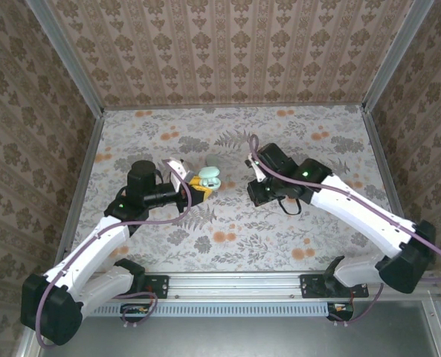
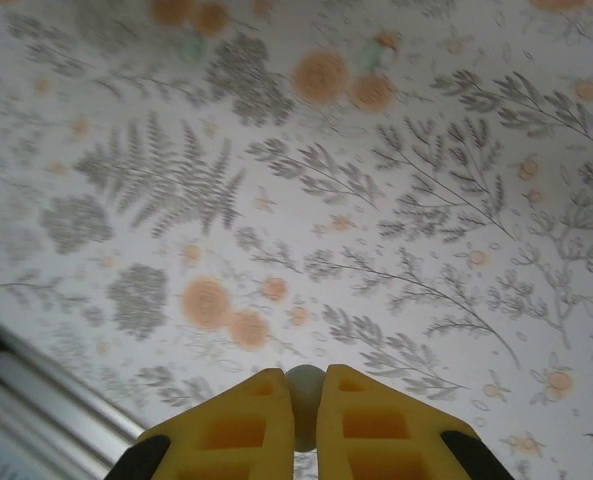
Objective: Insert the wireless bluetooth earbuds into the charging case
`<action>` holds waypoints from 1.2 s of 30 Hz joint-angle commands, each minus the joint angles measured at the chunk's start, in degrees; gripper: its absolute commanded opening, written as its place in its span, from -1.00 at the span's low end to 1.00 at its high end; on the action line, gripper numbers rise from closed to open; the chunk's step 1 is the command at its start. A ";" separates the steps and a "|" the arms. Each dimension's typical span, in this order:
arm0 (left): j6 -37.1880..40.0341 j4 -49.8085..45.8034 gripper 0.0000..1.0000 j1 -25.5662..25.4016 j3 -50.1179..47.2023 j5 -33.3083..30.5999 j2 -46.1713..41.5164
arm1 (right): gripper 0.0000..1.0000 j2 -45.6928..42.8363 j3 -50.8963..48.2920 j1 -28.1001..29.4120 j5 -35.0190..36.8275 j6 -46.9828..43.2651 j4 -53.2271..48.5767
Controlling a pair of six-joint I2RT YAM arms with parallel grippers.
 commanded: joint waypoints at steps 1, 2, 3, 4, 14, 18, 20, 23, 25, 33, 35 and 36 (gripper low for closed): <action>0.87 0.84 -0.99 0.09 2.50 3.61 0.06 | -0.81 -2.84 1.64 -0.27 -6.41 3.05 3.40; 0.78 0.72 -0.99 0.10 2.82 4.54 0.35 | -0.81 -3.28 1.84 -0.27 -7.38 3.34 3.94; 0.72 0.63 -0.99 0.06 3.05 5.30 0.62 | -0.81 -3.81 2.09 -0.32 -8.44 3.53 4.75; 0.54 0.63 -0.99 0.12 3.30 6.08 0.99 | -0.81 -4.23 2.37 -0.31 -9.28 3.96 5.43; -1.00 2.56 -0.99 -0.40 3.76 7.77 2.78 | -0.81 -3.68 1.90 0.02 -19.28 9.77 18.11; -1.11 2.37 -0.99 -0.63 3.89 8.24 2.78 | -0.82 -1.60 3.55 0.47 -20.17 9.23 18.14; -1.30 2.24 -0.99 -0.67 3.81 8.39 2.72 | -0.82 -0.86 3.92 0.60 -20.05 8.92 18.17; -1.24 2.37 -1.00 -0.89 3.72 8.40 2.62 | -0.83 -0.06 3.96 0.64 -19.99 8.53 18.54; -1.24 2.47 -1.00 -0.94 3.63 8.36 2.71 | -0.83 0.50 4.11 0.69 -19.37 7.83 18.57; -1.46 2.74 -1.00 -1.19 3.53 8.22 2.69 | -0.83 2.69 5.10 0.70 -19.24 6.21 17.88; -1.41 2.74 -1.00 -1.22 3.50 8.22 2.61 | -0.82 3.11 5.06 0.70 -19.37 6.11 17.92; -1.49 2.75 -1.00 -1.19 3.50 8.23 2.63 | -0.83 3.22 4.97 0.68 -19.41 6.02 17.95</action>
